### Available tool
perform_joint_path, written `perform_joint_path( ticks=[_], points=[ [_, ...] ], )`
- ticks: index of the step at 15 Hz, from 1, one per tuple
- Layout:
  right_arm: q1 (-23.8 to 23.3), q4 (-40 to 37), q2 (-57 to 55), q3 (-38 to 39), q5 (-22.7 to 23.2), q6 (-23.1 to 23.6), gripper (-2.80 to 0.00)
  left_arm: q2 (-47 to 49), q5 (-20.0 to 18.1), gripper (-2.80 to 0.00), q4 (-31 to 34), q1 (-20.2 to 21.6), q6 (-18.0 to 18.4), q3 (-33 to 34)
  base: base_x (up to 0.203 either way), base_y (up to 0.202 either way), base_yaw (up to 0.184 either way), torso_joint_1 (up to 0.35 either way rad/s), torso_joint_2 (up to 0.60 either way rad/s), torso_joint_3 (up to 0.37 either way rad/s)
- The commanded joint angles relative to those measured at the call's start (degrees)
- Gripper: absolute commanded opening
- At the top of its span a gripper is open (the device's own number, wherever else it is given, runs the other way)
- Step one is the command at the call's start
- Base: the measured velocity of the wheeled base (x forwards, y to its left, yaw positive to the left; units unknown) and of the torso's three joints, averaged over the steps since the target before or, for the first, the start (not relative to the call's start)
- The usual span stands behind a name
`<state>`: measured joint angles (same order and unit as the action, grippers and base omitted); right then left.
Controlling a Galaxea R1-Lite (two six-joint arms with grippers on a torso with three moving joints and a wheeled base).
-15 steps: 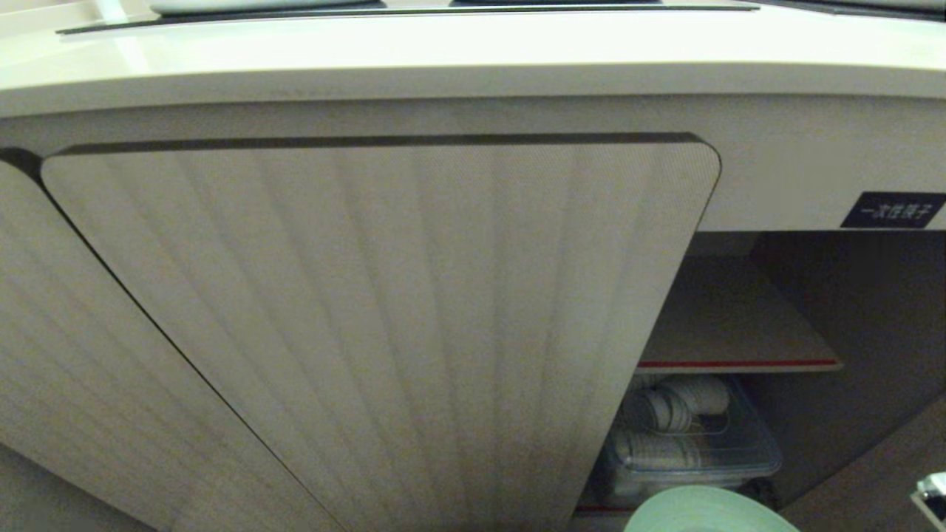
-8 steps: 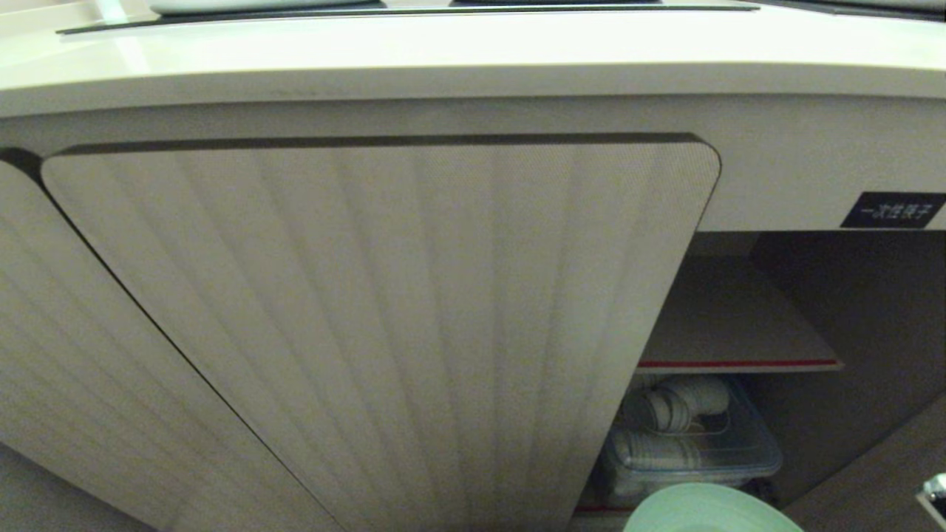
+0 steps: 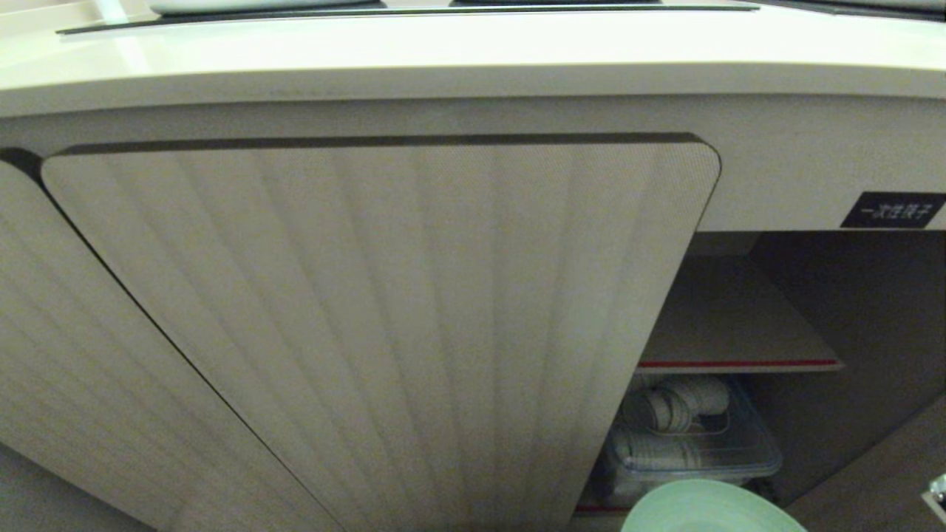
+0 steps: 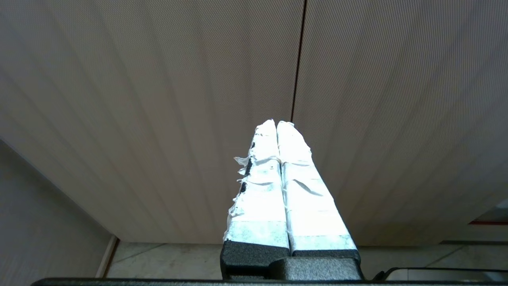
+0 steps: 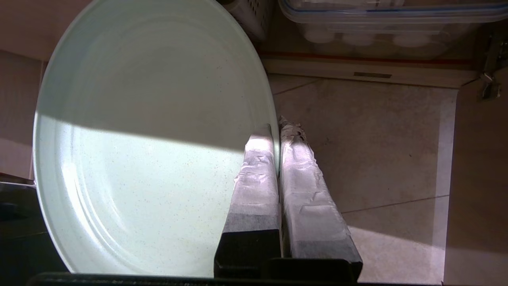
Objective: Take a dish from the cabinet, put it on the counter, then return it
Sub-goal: Place it on the table
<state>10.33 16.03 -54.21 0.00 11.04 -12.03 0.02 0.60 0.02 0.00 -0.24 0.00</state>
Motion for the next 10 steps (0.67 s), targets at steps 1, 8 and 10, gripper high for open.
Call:
perform_joint_path(
  ticks=[1, 8, 10],
  points=[
    [0.0, 0.0, 0.2, 0.0, 0.1, 0.2, -2.80, 0.0, 0.0, -2.80, 0.0, 0.0, 0.0, 0.0, 0.000, 0.000, 0.000, 0.000, 0.00, 0.000],
    [0.3, -1.0, 0.5, 0.0, 0.2, 0.3, -2.80, 0.0, 0.0, -2.80, 0.0, 0.0, 0.0, 0.0, 0.000, 0.000, 0.000, 0.002, -0.01, -0.004],
    [0.3, -1.0, 0.4, 0.0, 0.2, 0.3, -2.80, 0.0, 0.0, -2.80, 0.0, 0.0, 0.0, 0.0, 0.000, 0.000, 0.000, 0.060, -0.27, -0.204]
  ],
)
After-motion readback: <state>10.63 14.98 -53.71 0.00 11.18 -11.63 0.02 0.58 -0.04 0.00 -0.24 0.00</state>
